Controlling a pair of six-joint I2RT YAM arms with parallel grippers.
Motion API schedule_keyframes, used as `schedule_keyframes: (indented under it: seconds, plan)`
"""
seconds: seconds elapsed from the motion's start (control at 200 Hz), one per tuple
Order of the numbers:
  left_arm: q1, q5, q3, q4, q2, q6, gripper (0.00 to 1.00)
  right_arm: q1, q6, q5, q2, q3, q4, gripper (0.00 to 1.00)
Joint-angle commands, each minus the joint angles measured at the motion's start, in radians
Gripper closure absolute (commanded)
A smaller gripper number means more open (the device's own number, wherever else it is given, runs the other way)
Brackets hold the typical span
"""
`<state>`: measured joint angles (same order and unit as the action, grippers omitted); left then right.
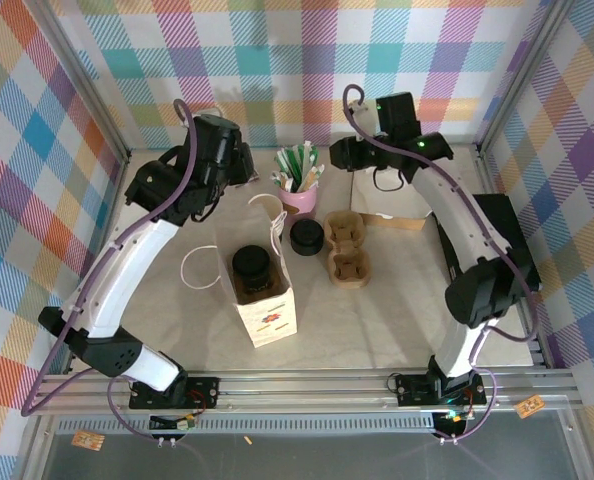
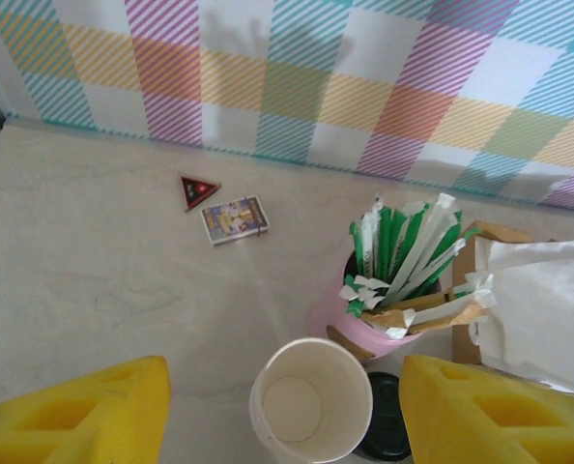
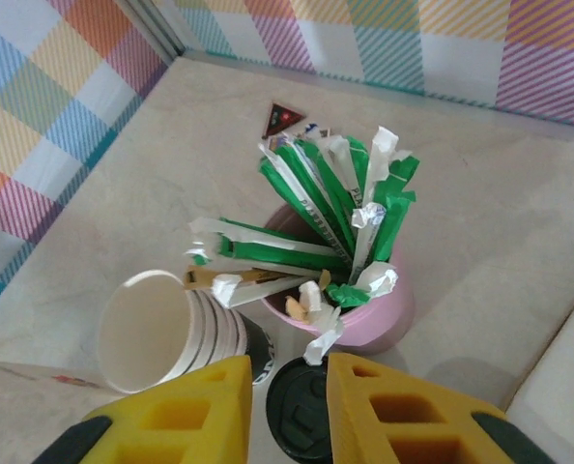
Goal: Pack the takeout coffee
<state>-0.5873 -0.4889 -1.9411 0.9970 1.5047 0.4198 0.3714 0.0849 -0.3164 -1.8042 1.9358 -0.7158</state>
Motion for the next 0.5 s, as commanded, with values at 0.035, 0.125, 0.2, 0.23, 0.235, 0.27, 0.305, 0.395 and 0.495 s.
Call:
schedule_keyframes:
  seconds: [0.035, 0.125, 0.2, 0.23, 0.235, 0.27, 0.305, 0.395, 0.495]
  plan:
    - [0.056, 0.108, 0.021, 0.026, 0.002, 0.018, 0.36, 0.015, 0.019, -0.028, -0.128, 0.151, -0.029, 0.71]
    - [0.075, 0.134, 0.054, 0.010, -0.008, 0.001, 0.36, 0.025, 0.014, -0.046, -0.210, 0.248, -0.088, 0.68]
    - [0.093, 0.149, 0.076, 0.001, -0.015, 0.012, 0.36, 0.033, 0.010, -0.050, -0.264, 0.324, -0.140, 0.68]
    - [0.101, 0.159, 0.085, -0.006, -0.018, 0.015, 0.36, 0.038, 0.010, -0.047, -0.279, 0.344, -0.158, 0.68]
    - [0.101, 0.161, 0.086, -0.008, -0.019, 0.016, 0.36, 0.039, 0.010, -0.047, -0.281, 0.346, -0.161, 0.68]
    - [0.107, 0.175, 0.096, -0.018, -0.022, 0.017, 0.36, 0.043, 0.010, -0.047, -0.292, 0.357, -0.176, 0.68]
    - [0.111, 0.185, 0.102, -0.023, -0.025, 0.016, 0.36, 0.047, 0.012, -0.047, -0.297, 0.356, -0.184, 0.67]
    - [0.118, 0.191, 0.111, -0.019, -0.033, 0.015, 0.36, 0.061, 0.012, -0.064, -0.294, 0.333, -0.189, 0.64]
    - [0.120, 0.192, 0.137, -0.023, -0.058, 0.016, 0.36, 0.073, 0.019, -0.063, -0.282, 0.296, -0.185, 0.66]
